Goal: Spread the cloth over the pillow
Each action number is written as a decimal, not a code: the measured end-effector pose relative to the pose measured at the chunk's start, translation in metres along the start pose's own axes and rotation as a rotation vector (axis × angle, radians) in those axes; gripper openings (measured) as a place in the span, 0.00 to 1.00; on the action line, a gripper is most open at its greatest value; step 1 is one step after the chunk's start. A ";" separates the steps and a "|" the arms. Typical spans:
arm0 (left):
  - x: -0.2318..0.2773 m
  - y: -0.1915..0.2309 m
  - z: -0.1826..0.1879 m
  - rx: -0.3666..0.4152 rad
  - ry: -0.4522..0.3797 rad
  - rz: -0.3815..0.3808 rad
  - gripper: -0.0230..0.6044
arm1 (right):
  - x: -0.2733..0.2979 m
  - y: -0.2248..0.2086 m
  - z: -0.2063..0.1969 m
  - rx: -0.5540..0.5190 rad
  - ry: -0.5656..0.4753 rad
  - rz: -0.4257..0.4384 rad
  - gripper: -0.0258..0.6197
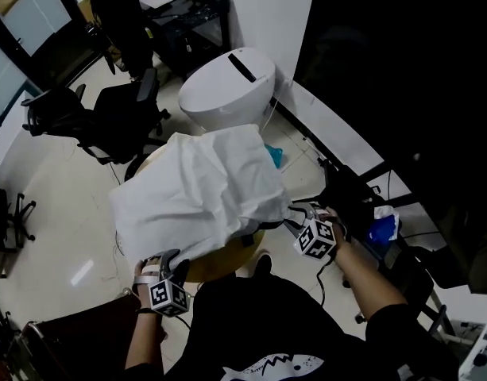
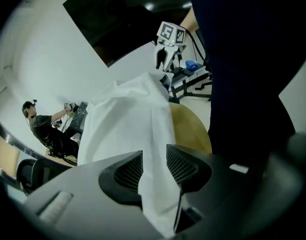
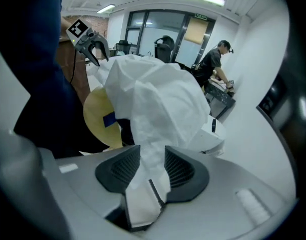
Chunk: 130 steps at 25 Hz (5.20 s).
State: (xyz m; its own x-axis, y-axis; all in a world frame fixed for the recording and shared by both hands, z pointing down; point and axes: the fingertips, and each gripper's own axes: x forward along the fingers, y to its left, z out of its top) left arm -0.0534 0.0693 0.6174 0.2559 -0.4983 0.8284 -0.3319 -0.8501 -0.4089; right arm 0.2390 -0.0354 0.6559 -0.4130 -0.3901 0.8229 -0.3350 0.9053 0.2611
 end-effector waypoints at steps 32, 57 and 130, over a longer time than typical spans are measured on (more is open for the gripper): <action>-0.009 -0.027 -0.054 0.145 0.061 -0.082 0.04 | -0.089 -0.045 -0.044 -0.125 0.169 -0.321 0.06; 0.008 -0.072 -0.081 0.083 0.220 -0.382 0.10 | -0.034 0.022 -0.108 -0.168 0.261 -0.148 0.06; 0.193 0.264 0.136 -0.089 -0.071 -0.640 0.35 | 0.124 -0.193 0.129 0.070 -0.201 0.541 0.24</action>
State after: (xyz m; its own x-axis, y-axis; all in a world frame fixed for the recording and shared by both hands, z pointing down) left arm 0.0322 -0.2751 0.6171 0.4860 0.0895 0.8694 -0.1672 -0.9669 0.1929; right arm 0.1431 -0.2805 0.6420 -0.6918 0.0945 0.7159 -0.0841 0.9741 -0.2098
